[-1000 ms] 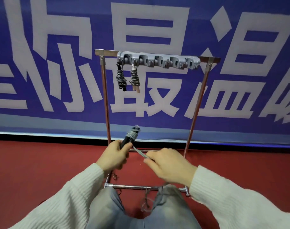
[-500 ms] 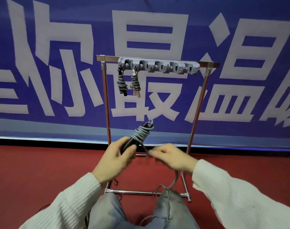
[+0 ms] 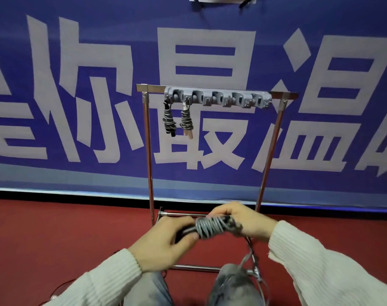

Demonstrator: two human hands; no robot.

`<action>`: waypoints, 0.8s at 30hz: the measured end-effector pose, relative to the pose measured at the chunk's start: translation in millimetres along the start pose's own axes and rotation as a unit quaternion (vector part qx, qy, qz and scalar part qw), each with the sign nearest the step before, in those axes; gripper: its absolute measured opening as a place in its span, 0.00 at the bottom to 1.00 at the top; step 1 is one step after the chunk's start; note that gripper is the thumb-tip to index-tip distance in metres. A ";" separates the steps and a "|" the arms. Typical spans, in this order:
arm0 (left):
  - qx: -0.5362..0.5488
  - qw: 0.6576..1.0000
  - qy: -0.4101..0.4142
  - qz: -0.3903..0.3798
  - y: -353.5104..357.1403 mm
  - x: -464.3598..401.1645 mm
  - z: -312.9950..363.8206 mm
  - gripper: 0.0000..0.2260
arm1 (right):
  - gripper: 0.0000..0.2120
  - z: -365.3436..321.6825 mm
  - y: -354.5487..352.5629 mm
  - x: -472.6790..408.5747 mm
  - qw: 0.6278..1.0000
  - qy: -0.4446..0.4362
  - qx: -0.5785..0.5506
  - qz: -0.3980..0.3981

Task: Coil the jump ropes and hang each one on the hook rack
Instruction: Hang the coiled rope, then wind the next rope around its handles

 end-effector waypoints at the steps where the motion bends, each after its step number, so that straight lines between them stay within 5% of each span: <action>1: 0.057 0.997 -0.026 0.046 -3.5 -1.2 -3.1 0.05 | 0.11 7.5 7.7 -0.2 0.999 0.026 -0.020 -0.004; 4: 0.205 0.950 -0.150 0.184 -4.8 -9.8 -24.9 0.08 | 0.17 15.2 33.4 2.2 0.999 0.036 -0.008 0.007; 6: 0.142 0.939 -0.240 0.198 -1.7 -12.4 -44.8 0.10 | 0.16 8.2 37.1 7.6 0.989 -0.014 0.133 0.069; 9: -0.117 0.960 -0.245 0.069 8.9 -9.5 -60.4 0.10 | 0.14 -11.7 28.8 12.0 0.905 -0.083 0.383 0.167; 11: -0.201 0.959 -0.199 -0.014 16.2 -12.2 -56.8 0.11 | 0.13 -25.2 15.0 7.9 0.884 -0.088 0.422 0.184; 13: -0.251 0.953 -0.135 -0.101 18.5 -17.4 -42.9 0.11 | 0.10 -34.3 -2.8 3.4 0.914 -0.068 0.373 0.142; 17: -0.164 0.963 -0.015 -0.213 16.1 -8.1 -13.5 0.08 | 0.06 -28.6 -11.9 -1.0 0.983 -0.027 0.182 -0.027; 24: 0.064 0.964 -0.125 -0.228 35.2 4.9 -3.9 0.09 | 0.06 -31.3 13.0 14.6 0.988 -0.064 0.110 -0.083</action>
Point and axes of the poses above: each hand's wrist, its own x-axis away from the middle knuckle, its own y-axis out of the palm, z = x × y, the point moved 2 cm from there along -x, towards the middle knuckle, and after that the axes turned 15 degrees about y, right-handed, at the moved point
